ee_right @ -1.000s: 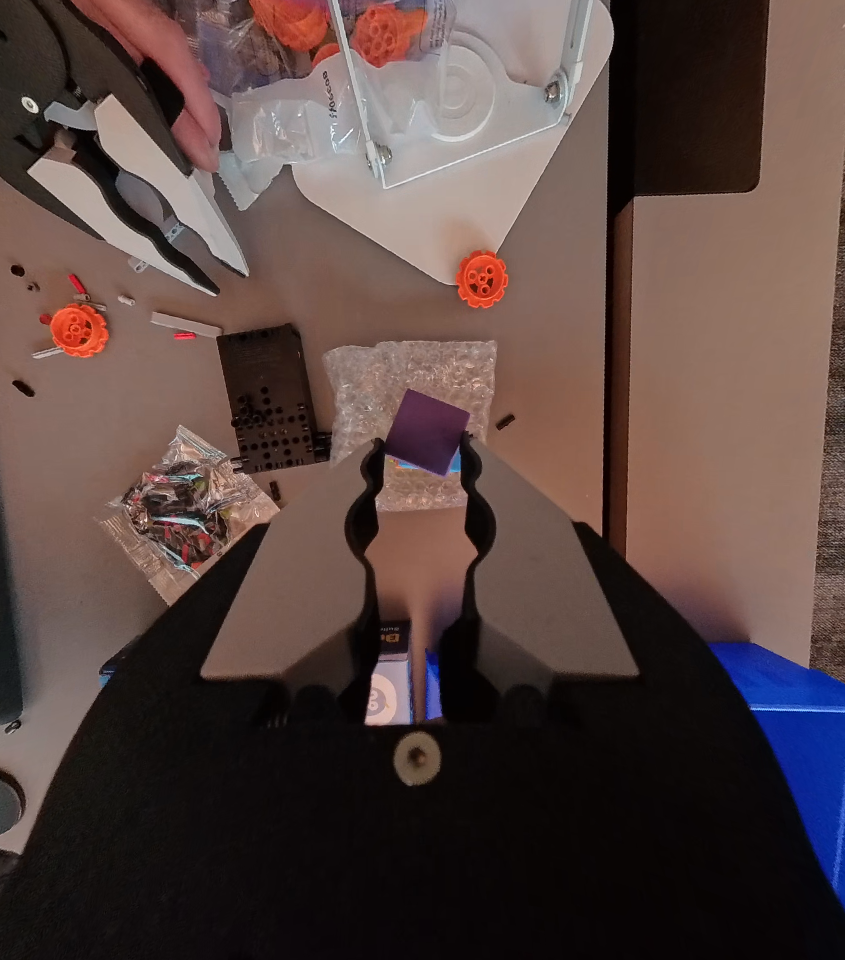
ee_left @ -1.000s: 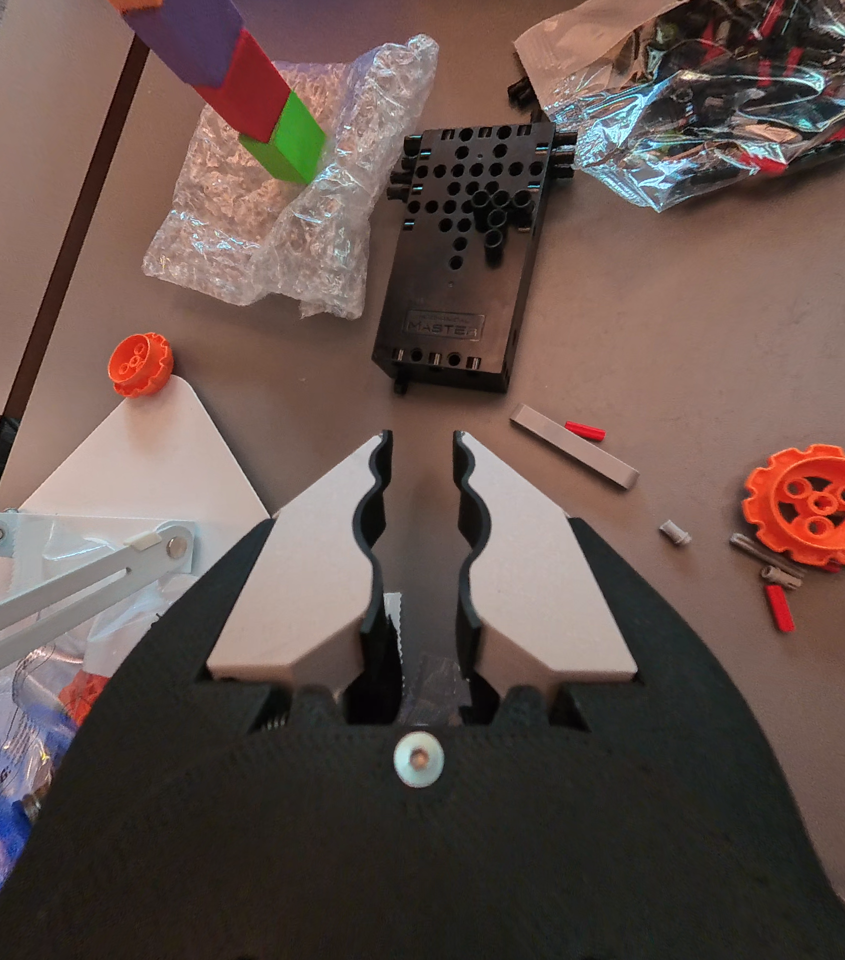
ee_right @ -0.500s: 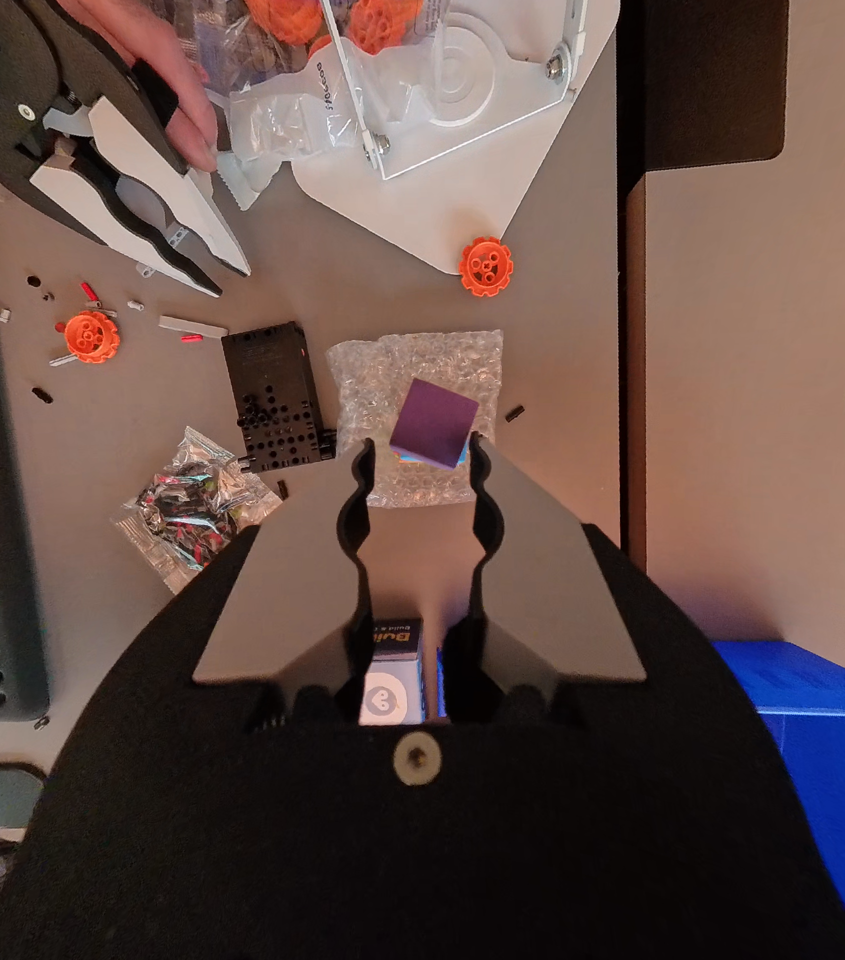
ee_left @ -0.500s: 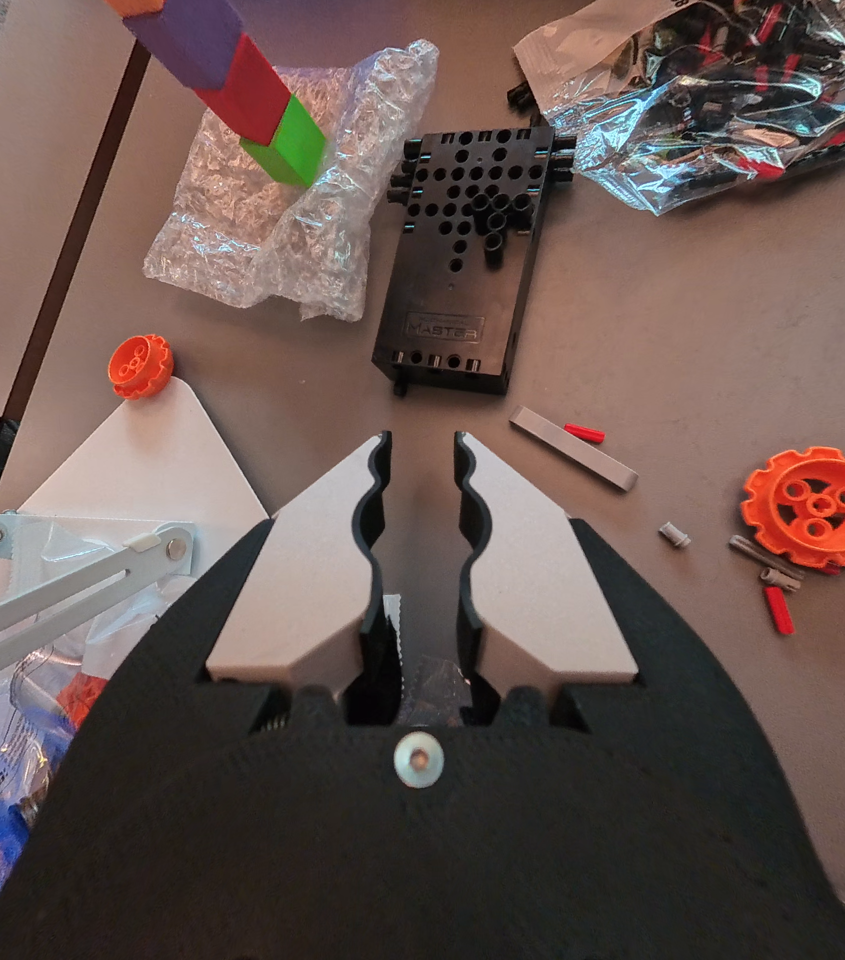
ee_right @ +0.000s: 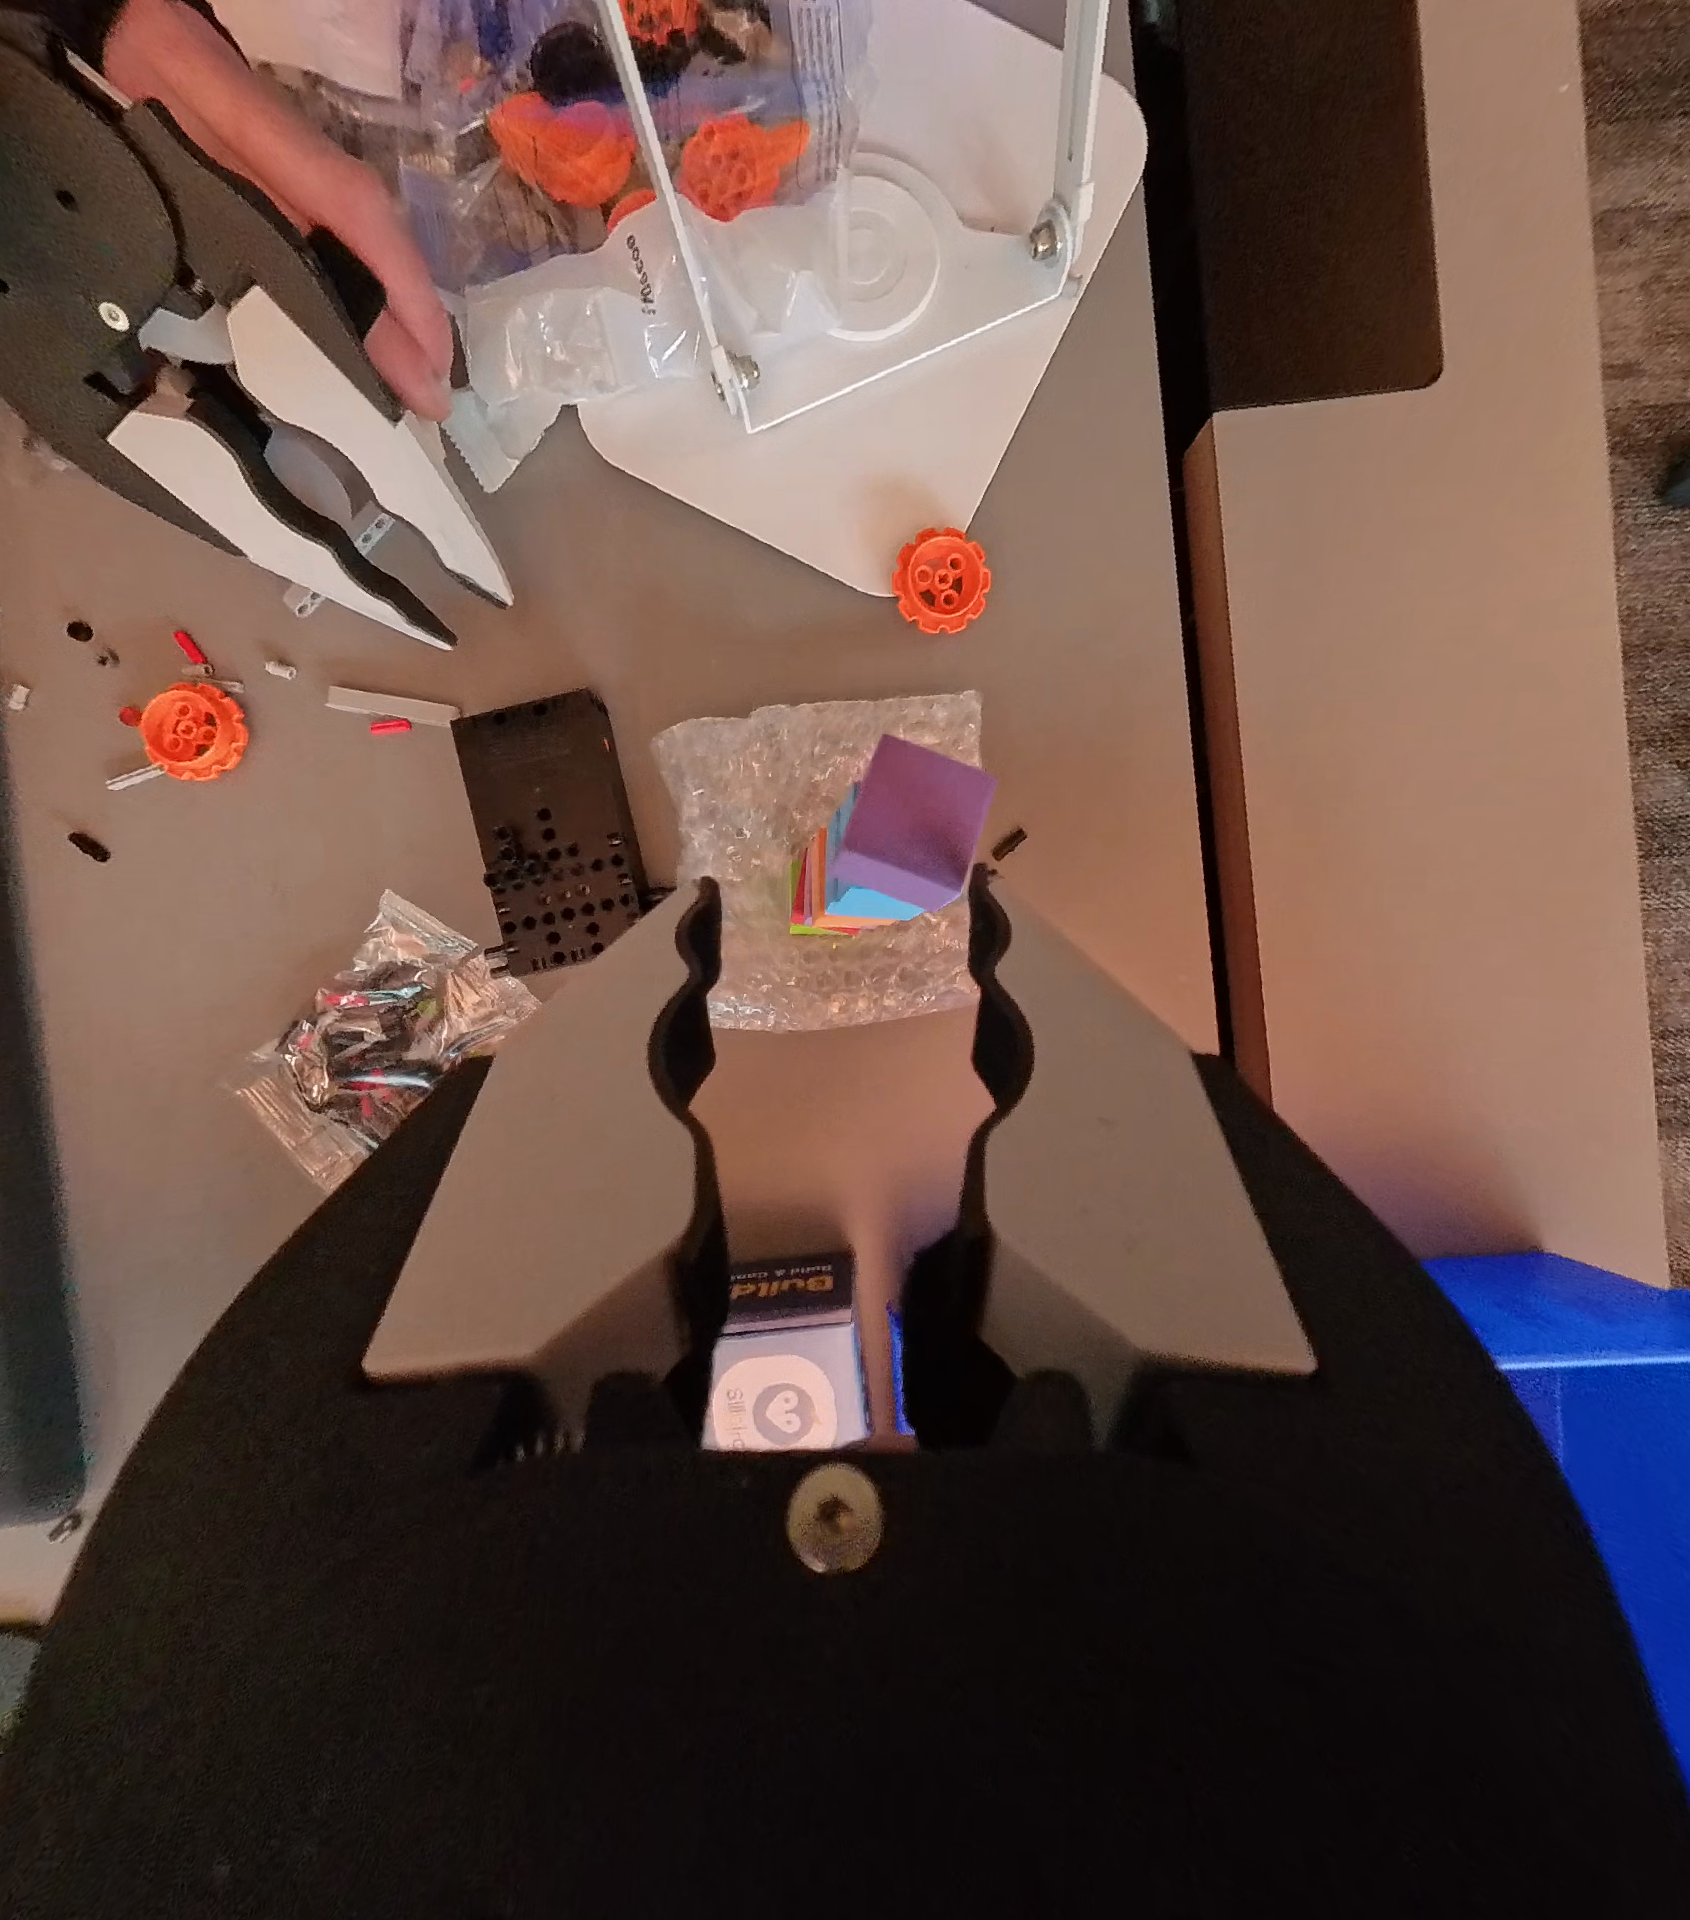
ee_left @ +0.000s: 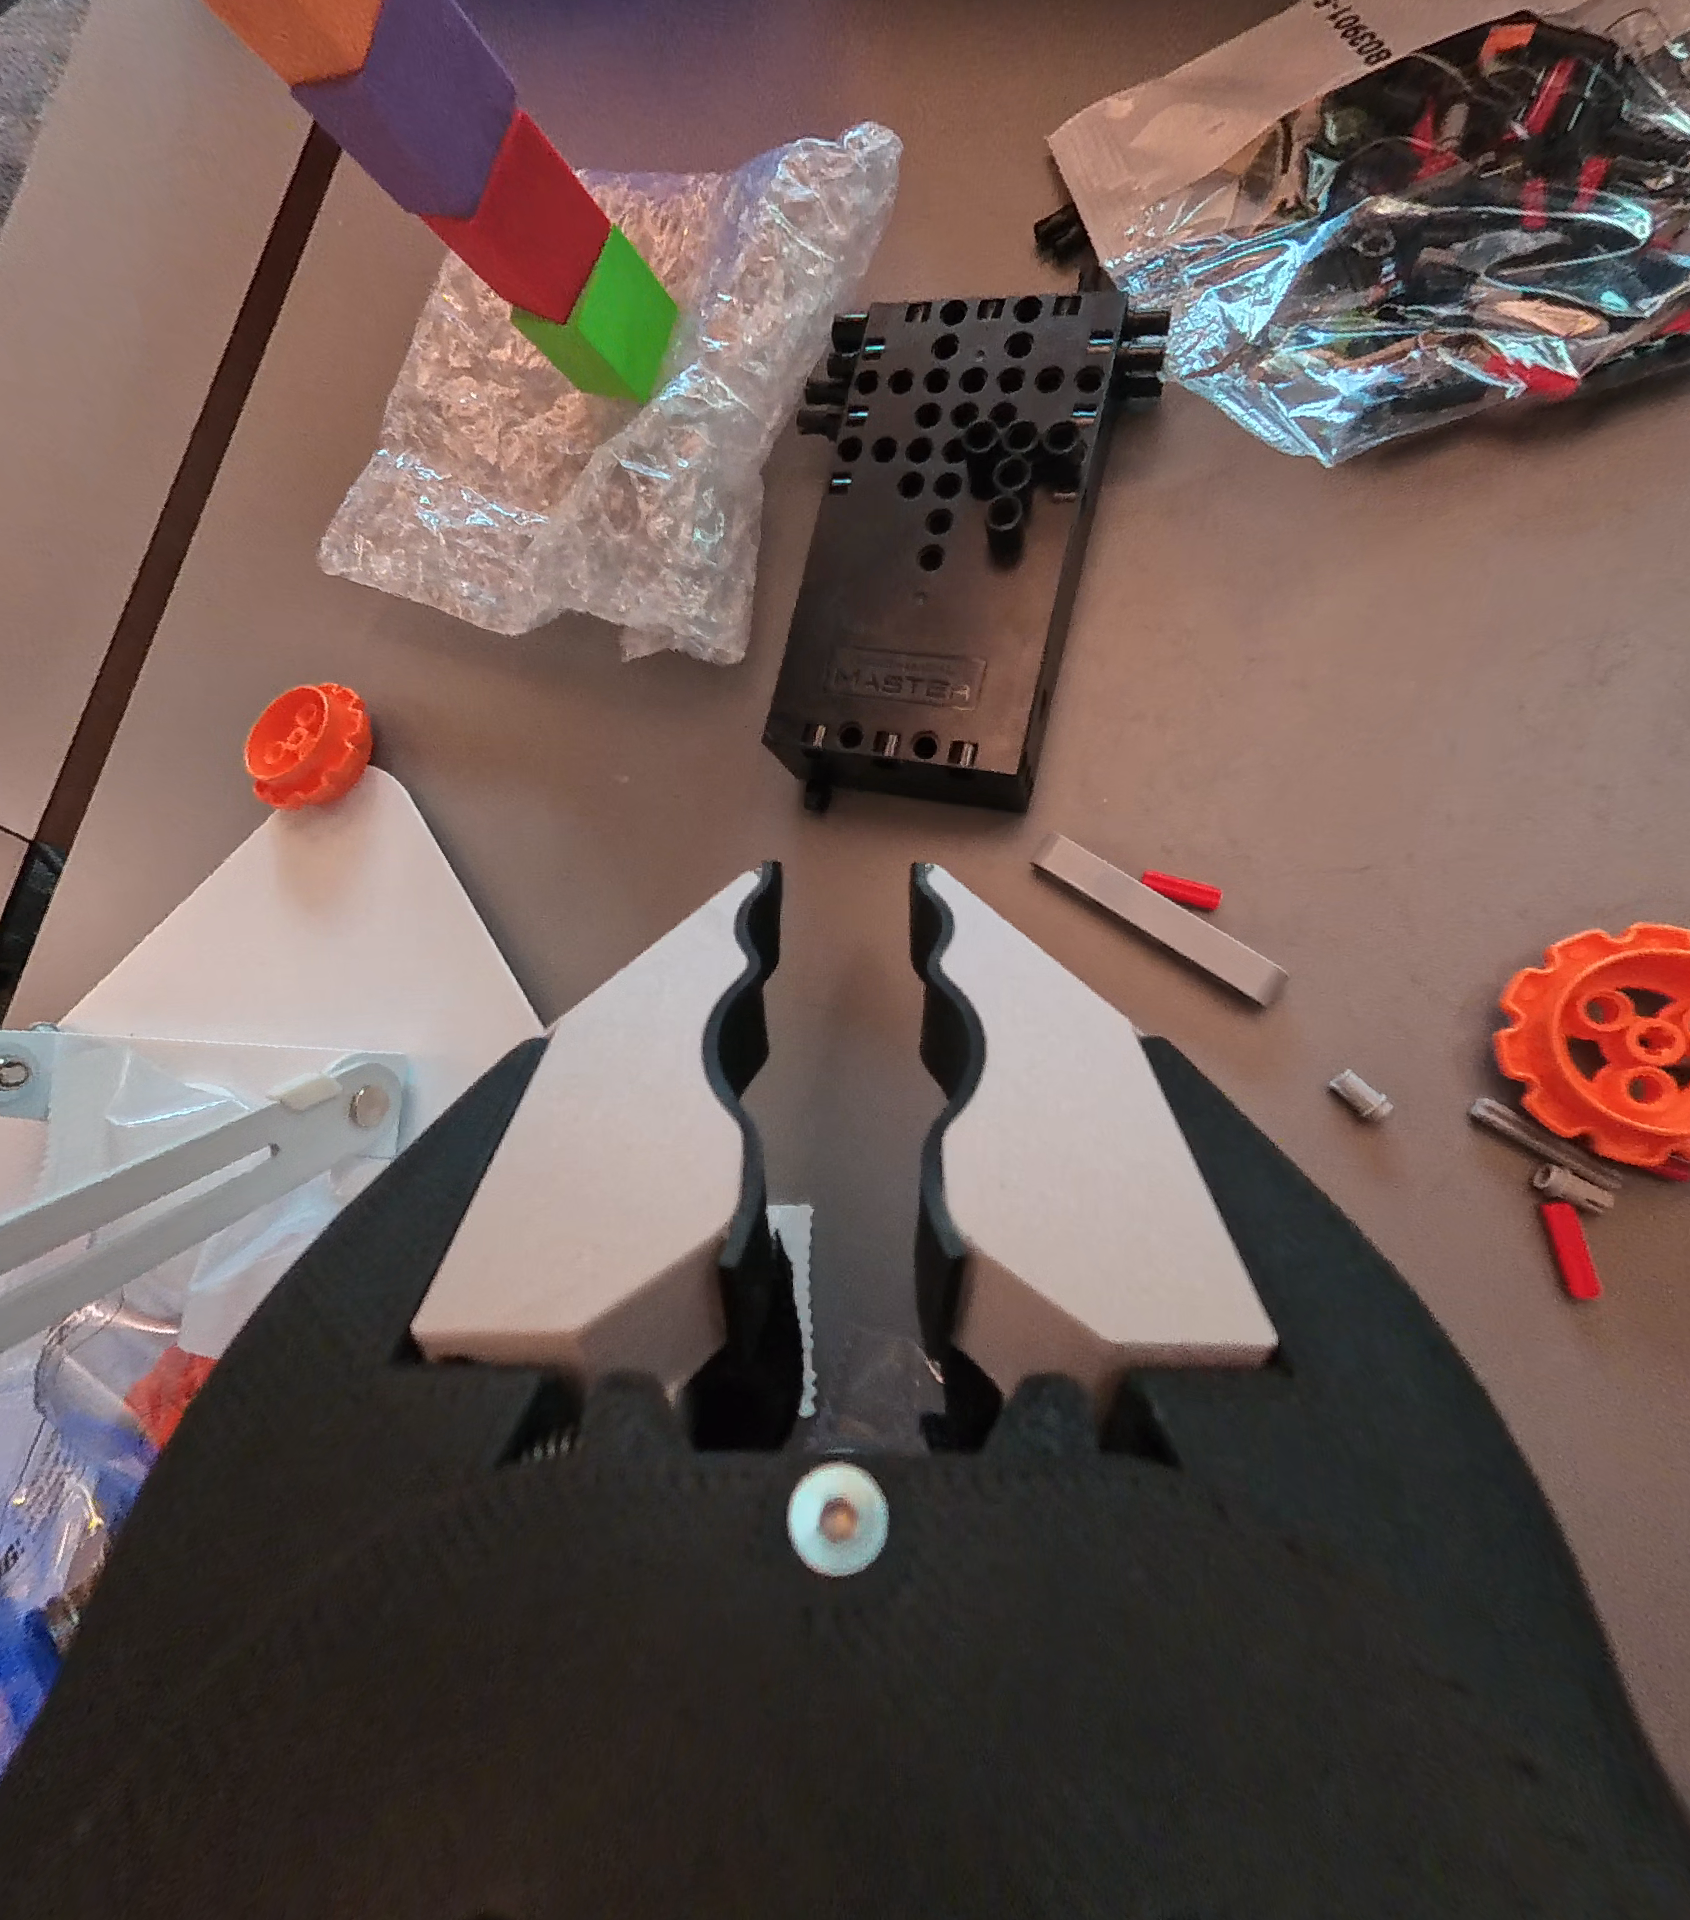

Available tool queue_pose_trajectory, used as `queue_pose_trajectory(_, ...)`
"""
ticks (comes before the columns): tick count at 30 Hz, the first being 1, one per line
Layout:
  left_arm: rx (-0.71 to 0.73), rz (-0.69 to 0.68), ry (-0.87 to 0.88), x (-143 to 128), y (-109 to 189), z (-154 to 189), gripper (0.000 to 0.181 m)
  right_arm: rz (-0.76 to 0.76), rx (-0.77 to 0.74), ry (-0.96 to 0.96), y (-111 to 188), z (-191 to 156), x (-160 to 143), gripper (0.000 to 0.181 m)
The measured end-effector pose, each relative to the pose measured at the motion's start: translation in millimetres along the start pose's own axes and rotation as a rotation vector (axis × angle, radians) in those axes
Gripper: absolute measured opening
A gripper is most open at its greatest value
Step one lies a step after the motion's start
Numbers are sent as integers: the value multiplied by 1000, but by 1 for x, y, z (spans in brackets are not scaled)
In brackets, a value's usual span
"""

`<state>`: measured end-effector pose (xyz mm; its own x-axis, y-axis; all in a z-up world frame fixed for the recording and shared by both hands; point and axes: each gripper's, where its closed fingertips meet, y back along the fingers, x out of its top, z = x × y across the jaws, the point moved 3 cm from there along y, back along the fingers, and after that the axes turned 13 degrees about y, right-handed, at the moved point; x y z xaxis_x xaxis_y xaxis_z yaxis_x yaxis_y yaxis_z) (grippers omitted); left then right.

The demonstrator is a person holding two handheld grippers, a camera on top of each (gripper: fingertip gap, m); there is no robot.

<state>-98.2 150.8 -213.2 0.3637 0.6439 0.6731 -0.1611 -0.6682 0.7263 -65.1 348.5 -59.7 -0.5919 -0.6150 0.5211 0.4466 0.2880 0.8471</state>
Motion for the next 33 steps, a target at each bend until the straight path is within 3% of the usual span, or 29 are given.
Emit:
queue_pose_trajectory(10, 65, 28, 55, 6, -6, -13, 24, 83, -144, -86, 22, -21, -19, 48)
queue_pose_trajectory(18, 67, 29, 56, 6, -11, -13, 23, 126, -215, -152, 17, -50, -48, 38)
queue_pose_trajectory(24, 80, 55, 52, 11, -14, -13, 22, 192, -292, -229, 22, -47, -64, 38)
queue_pose_trajectory(27, 101, 132, 64, 29, -12, -14, 23, 207, -329, -237, 20, -52, -67, 38)
queue_pose_trajectory(30, 123, 236, 81, 66, -14, -15, 26, 215, -382, -231, 21, -70, -74, 36)
queue_pose_trajectory(33, 218, 201, 65, 94, -28, -28, 28, 272, -434, -245, 27, -96, -82, 31)
